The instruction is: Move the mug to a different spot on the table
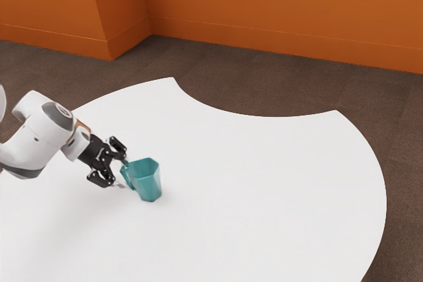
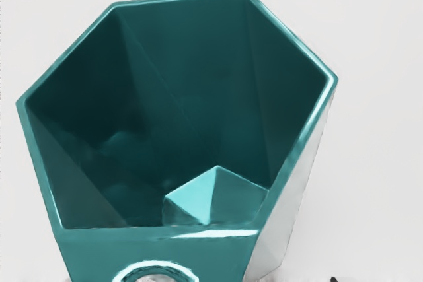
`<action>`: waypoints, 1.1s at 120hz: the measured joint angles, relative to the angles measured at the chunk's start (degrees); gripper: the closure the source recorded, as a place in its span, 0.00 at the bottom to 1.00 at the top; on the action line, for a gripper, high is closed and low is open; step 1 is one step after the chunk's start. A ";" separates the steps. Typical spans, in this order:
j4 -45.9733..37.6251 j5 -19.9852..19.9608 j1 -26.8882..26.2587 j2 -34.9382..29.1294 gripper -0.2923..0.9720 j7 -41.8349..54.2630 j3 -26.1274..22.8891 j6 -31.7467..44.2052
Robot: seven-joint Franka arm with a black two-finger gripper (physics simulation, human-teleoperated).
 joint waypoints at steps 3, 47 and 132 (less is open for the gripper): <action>0.00 0.00 0.00 0.02 0.40 0.16 0.05 -0.01; -0.26 6.68 -0.20 -7.95 0.29 -0.35 0.08 -1.57; 33.43 52.25 -17.20 -9.01 0.23 -49.99 -3.24 -39.20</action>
